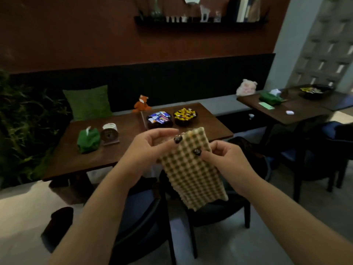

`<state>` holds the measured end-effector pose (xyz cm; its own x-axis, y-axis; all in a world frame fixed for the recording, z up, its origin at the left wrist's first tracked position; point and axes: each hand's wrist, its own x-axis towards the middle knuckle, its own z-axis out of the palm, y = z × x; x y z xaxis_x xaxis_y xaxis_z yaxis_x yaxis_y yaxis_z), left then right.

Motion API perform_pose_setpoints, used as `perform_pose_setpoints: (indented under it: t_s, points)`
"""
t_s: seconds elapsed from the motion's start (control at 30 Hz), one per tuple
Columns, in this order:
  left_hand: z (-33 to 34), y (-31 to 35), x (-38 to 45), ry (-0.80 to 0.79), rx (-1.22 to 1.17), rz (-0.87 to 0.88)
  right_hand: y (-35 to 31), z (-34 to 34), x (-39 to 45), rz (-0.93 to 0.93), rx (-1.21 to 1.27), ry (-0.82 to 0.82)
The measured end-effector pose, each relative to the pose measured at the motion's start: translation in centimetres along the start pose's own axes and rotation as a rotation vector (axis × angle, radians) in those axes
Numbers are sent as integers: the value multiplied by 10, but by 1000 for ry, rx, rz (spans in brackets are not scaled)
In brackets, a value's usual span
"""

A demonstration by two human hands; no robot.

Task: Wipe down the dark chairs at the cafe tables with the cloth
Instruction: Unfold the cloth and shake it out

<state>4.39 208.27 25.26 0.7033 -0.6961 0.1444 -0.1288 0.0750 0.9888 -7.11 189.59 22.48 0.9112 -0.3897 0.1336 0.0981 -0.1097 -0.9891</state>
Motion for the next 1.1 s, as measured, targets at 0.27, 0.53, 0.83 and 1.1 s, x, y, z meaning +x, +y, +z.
perform_pose_setpoints:
  t_s: [0.27, 0.53, 0.83, 1.1]
  points:
    - [95, 16, 94, -140, 598, 102, 14, -77, 12, 80, -6, 24]
    - [198, 40, 194, -10, 358, 141, 62, -232, 23, 379, 145, -14]
    - [299, 9, 295, 189, 181, -12, 39, -430, 66, 287, 463, 377]
    - [419, -41, 385, 192, 232, 20, 39, -556, 95, 174, 324, 583]
